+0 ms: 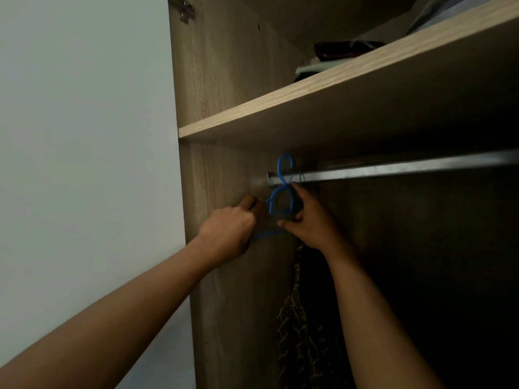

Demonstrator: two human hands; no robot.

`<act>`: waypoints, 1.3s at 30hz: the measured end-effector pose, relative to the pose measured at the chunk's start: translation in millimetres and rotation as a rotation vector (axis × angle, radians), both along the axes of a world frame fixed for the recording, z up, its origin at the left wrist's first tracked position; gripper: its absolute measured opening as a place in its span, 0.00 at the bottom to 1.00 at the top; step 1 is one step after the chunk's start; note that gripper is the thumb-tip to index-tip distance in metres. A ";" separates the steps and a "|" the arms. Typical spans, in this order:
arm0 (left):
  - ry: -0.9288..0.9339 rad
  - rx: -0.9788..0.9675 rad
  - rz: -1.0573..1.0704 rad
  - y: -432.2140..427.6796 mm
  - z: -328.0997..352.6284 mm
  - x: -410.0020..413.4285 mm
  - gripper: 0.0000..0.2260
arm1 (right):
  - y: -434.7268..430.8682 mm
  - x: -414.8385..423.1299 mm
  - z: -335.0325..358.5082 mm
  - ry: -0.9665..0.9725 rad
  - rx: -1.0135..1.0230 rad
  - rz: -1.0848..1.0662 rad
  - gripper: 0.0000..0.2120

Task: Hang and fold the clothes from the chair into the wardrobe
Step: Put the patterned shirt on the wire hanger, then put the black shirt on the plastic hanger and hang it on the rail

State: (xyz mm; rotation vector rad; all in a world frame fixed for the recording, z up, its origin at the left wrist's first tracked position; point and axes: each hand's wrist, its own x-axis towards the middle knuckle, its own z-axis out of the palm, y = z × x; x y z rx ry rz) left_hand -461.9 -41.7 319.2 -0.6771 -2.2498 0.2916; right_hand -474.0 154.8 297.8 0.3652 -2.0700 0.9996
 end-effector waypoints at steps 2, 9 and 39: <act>0.023 -0.013 -0.001 -8.0 10.0 10.8 0.35 | -3.1 2.4 1.0 -0.011 0.002 0.019 0.54; 0.079 -0.083 0.071 -45.1 27.4 52.5 0.40 | -23.4 18.1 4.5 -0.080 0.159 -0.017 0.65; 0.111 0.072 0.283 -258.3 -20.8 291.7 0.41 | -255.7 227.3 -26.2 0.069 0.480 0.028 0.60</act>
